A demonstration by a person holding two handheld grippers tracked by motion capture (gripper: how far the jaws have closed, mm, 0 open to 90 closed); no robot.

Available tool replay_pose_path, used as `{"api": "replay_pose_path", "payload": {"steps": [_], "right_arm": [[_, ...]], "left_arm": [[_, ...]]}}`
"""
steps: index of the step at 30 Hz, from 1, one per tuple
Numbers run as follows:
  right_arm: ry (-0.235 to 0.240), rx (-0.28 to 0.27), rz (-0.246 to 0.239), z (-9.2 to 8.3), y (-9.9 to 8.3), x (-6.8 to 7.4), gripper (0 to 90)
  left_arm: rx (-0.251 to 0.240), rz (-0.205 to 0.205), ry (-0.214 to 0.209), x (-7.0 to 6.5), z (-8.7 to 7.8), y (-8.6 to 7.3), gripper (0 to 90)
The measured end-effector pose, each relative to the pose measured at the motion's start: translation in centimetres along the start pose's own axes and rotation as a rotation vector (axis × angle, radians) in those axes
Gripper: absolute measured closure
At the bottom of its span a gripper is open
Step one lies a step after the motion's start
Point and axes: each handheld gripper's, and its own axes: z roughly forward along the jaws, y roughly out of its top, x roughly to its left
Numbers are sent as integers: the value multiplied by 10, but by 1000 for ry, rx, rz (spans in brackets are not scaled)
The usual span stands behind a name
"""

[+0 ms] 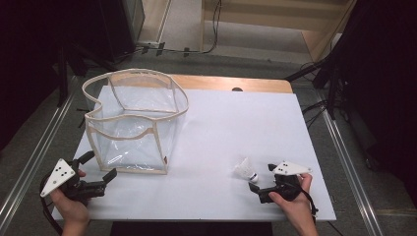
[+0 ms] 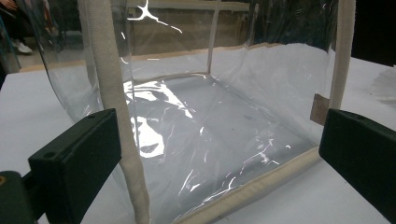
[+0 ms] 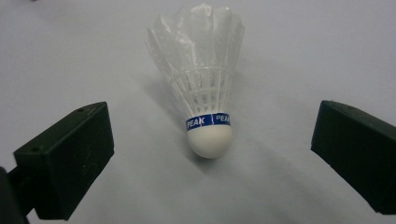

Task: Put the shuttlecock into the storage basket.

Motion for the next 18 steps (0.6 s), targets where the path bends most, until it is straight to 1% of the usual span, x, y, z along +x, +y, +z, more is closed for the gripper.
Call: {"api": "replay_pose_path", "payload": {"steps": [2,3,4,5,6,7,8,10,13,14,15,17,18], "right_arm": [[4,9,-3,2,0,0,6],[-2,10,-9,2,-1,0,28],[-2,10,-9,2,-1,0,28],[-9,19,-16,4,-2,0,101],[-9,19,-16,4,-2,0,101],[-18,22,-23,4,-2,0,120],[-27,42,-41,8,-3,2,171],[-32,56,-50,9,-4,3,244],[-34,70,-70,12,-4,5,304],[-34,70,-70,12,-4,5,304],[-38,74,-81,13,-5,6,344],[-39,80,-86,14,-5,6,413],[-27,80,-95,14,-6,5,446]], "left_arm": [[1,-2,0,0,0,0,0],[1,0,0,0,0,0,0],[1,0,0,0,0,0,0],[1,-1,0,0,0,0,0],[1,-1,0,0,0,0,0],[1,-1,1,0,0,0,0],[1,-1,1,0,0,0,0],[1,1,1,0,0,0,0],[1,1,1,0,0,0,0],[1,1,1,0,0,0,0],[1,1,1,0,0,0,0],[1,1,0,0,0,0,0],[0,1,-1,0,0,0,0]]}}
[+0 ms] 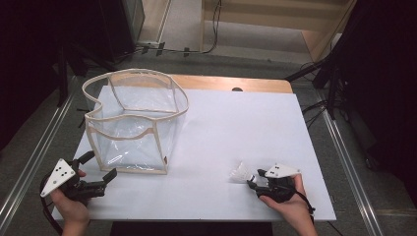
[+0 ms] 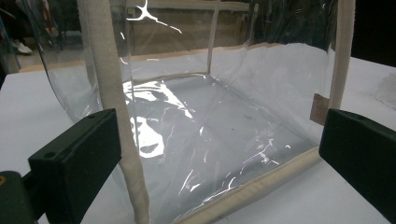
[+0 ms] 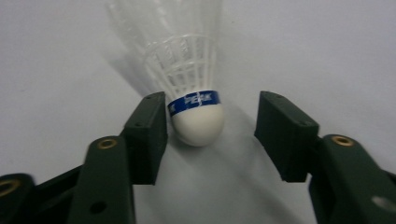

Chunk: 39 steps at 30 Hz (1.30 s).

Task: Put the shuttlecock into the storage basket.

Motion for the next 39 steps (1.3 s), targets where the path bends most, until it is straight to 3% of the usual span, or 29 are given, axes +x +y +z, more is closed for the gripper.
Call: {"api": "replay_pose_path", "payload": {"steps": [17,22,31,39], "right_arm": [[23,3,-42,1,-1,2,622],[20,1,-26,1,-1,1,627],[31,-47,54,-9,7,0,630],[15,-62,51,-12,16,-1,631]], "left_arm": [[3,-1,3,0,0,0,0],[2,-2,4,0,0,0,0],[-2,-1,4,0,-1,0,0],[-5,1,8,-1,-1,0,0]]}}
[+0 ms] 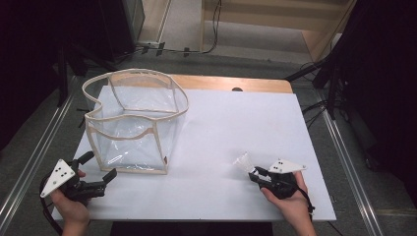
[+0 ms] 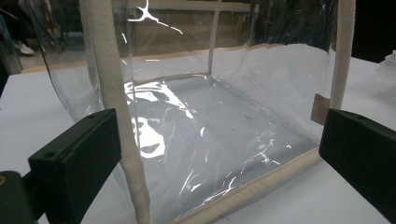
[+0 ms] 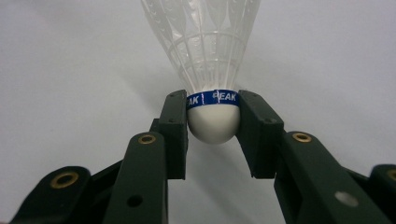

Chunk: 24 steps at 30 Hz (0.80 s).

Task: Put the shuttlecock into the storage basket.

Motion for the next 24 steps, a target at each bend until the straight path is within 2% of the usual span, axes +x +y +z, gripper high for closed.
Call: {"api": "replay_pose_path", "payload": {"steps": [8,11,24], "right_arm": [[1,-18,-4,-2,13,0,630],[22,-27,5,-2,17,0,630],[53,-52,-22,5,40,8,631]], "left_arm": [[0,4,-4,0,0,0,0],[5,8,-8,0,1,0,0],[-1,5,-8,0,0,0,0]]}}
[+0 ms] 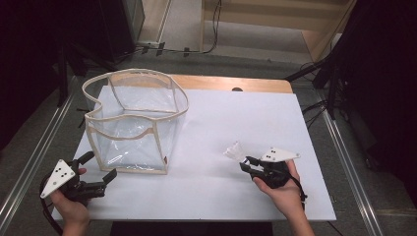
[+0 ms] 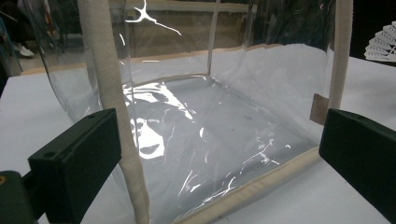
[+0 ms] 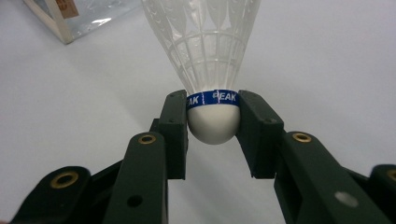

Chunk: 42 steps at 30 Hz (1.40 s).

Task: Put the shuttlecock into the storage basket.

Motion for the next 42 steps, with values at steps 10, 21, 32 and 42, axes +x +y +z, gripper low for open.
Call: {"api": "replay_pose_path", "payload": {"steps": [10,21,32,42], "right_arm": [[20,-15,-12,4,11,4,630],[30,-22,-26,8,23,7,631],[39,-27,-37,12,36,10,631],[60,-44,-45,15,48,13,631]], "left_arm": [[2,0,4,0,0,0,0],[3,1,-1,0,0,0,0],[2,1,-6,0,0,0,0],[0,-2,-6,0,0,0,0]]}}
